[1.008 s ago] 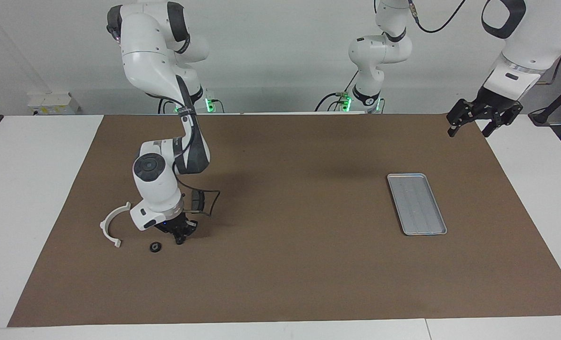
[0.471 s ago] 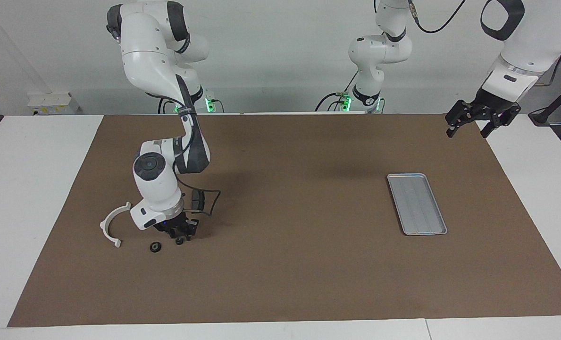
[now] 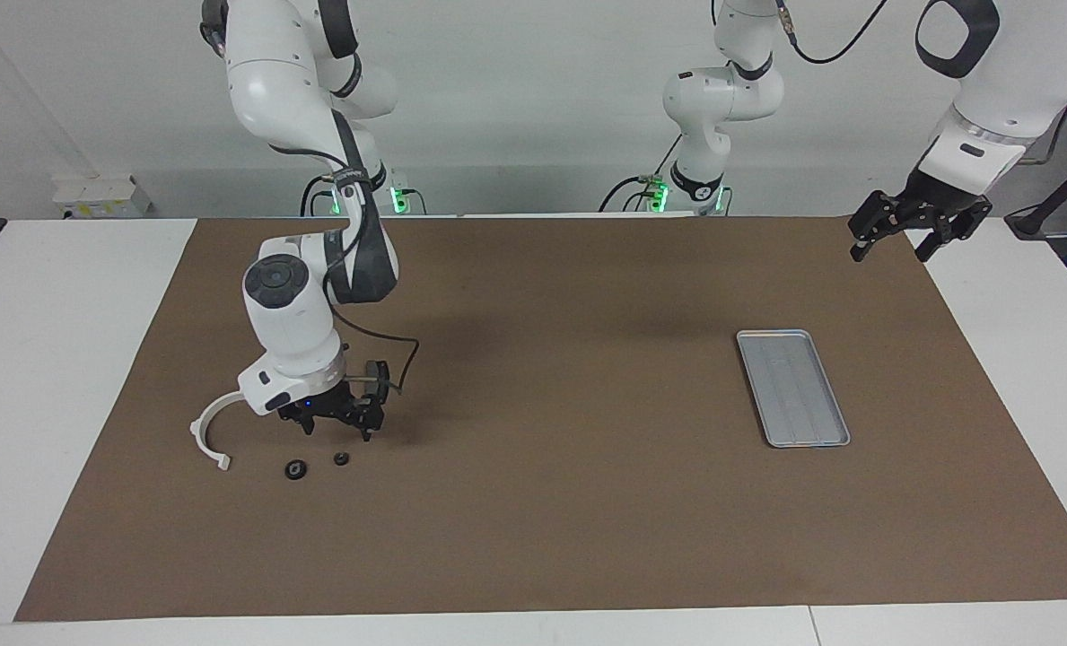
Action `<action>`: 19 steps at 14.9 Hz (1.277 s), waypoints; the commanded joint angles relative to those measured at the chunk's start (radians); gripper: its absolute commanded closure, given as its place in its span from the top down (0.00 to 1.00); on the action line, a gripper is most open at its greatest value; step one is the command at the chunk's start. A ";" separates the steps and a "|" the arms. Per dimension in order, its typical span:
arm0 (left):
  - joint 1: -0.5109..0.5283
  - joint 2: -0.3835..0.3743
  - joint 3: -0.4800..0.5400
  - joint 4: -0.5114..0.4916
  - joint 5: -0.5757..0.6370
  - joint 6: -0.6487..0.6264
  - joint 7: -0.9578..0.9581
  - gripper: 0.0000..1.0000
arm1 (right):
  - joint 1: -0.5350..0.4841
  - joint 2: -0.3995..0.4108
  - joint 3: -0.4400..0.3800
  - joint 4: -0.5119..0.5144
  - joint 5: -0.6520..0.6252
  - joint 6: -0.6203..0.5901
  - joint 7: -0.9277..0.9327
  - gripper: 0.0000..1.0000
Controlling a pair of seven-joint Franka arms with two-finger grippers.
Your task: Place bearing gear from tray to pile
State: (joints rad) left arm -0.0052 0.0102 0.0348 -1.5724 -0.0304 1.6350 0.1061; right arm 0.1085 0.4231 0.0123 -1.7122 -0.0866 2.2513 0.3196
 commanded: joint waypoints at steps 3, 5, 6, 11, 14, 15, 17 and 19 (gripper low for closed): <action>-0.009 -0.024 0.000 -0.028 0.017 -0.003 -0.011 1.00 | -0.009 -0.032 0.009 -0.026 0.005 0.002 -0.043 1.00; -0.007 -0.024 0.000 -0.028 0.017 -0.003 -0.011 1.00 | 0.003 -0.032 0.011 -0.027 0.005 0.001 -0.044 1.00; -0.007 -0.024 0.000 -0.028 0.017 -0.003 -0.011 1.00 | 0.004 -0.032 0.011 -0.027 0.005 -0.001 -0.045 1.00; -0.009 -0.024 0.000 -0.028 0.017 -0.003 -0.011 1.00 | -0.019 -0.052 0.014 -0.024 0.005 -0.033 -0.147 1.00; -0.007 -0.024 0.000 -0.028 0.017 -0.003 -0.011 1.00 | -0.044 -0.127 0.014 -0.026 0.008 -0.122 -0.215 1.00; -0.007 -0.026 0.000 -0.028 0.017 -0.003 -0.011 1.00 | -0.046 -0.168 0.014 -0.026 0.011 -0.171 -0.218 1.00; -0.009 -0.024 0.000 -0.028 0.017 -0.003 -0.011 1.00 | -0.046 -0.268 0.014 -0.026 0.051 -0.273 -0.218 1.00; -0.009 -0.024 0.000 -0.028 0.017 -0.003 -0.011 1.00 | -0.050 -0.364 0.014 -0.026 0.077 -0.396 -0.220 1.00</action>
State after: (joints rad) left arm -0.0054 0.0099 0.0324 -1.5739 -0.0304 1.6350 0.1061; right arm 0.0752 0.1769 0.0154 -1.7020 -0.0477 1.9457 0.1281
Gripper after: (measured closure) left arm 0.000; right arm 0.000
